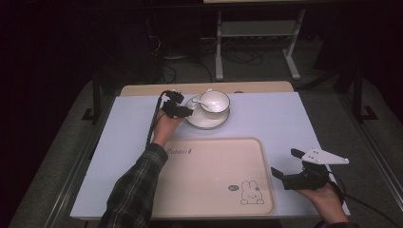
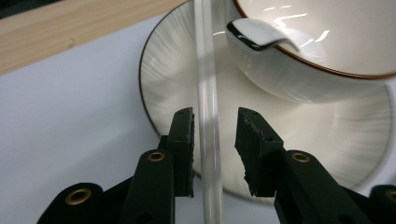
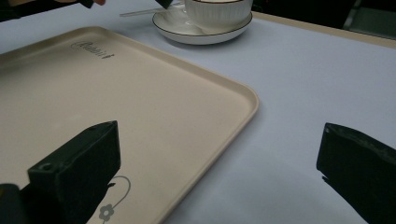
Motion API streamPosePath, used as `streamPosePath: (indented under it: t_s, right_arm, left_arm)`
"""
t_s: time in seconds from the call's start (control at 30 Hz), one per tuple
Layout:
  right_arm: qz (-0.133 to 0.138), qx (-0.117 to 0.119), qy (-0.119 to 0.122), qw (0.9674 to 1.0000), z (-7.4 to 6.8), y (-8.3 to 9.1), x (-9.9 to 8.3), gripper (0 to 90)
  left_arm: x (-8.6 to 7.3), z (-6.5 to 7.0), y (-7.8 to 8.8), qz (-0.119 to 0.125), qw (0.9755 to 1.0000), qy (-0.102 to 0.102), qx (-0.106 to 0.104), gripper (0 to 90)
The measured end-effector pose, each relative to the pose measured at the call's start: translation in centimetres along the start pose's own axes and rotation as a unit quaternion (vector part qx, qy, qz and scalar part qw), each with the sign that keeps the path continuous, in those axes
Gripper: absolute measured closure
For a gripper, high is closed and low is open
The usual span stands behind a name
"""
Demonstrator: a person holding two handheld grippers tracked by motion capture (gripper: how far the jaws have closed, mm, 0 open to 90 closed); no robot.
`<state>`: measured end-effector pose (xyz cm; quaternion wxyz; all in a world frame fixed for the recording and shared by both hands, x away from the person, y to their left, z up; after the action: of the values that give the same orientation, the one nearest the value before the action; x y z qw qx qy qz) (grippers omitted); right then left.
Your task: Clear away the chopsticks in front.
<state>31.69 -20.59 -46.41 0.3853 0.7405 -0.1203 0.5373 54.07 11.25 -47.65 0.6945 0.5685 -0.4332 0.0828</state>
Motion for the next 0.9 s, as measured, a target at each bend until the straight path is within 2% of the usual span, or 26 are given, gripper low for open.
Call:
streamPosePath:
  t_s: [0.1, 0.23, 0.43, 0.77, 0.9]
  right_arm:
    - [0.0, 0.0, 0.002, 1.0, 0.0, 0.0, 0.0, 0.0]
    - [-0.001, 0.0, 0.002, 1.0, -0.1, -0.1, 0.0, 0.0]
    - [-0.003, -0.001, 0.001, 1.0, 0.0, -0.1, 0.0, 0.0]
    - [-0.001, -0.001, 0.001, 1.0, 0.1, -0.1, 0.0, 0.0]
    - [-0.001, 0.0, 0.0, 1.0, 0.1, -0.1, 0.0, 0.0]
  left_arm:
    - [-0.7, -0.5, 1.2, 0.003, 1.0, -0.002, -0.003, 69.3]
    - [-1.5, -0.9, 1.9, 0.008, 0.9999, -0.003, -0.009, 72.3]
    - [-1.7, -0.8, 1.5, 0.011, 0.9998, -0.001, -0.017, 78.8]
    - [-2.0, -0.6, 0.9, 0.006, 0.9998, 0.001, -0.02, 82.2]
    - [-2.6, -0.8, 0.6, -0.01, 0.9997, -0.004, -0.02, 82.2]
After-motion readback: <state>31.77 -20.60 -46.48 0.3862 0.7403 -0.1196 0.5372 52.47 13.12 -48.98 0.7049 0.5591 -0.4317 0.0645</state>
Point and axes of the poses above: each handheld gripper's, and its own axes: y roughly backward along the jaws, x roughly out of its top, z roughly to its right, the point moved 10 cm from there along -y, roughly forward along the jaws, and after that the axes turned 8 degrees about x, right-handed, at the moved point
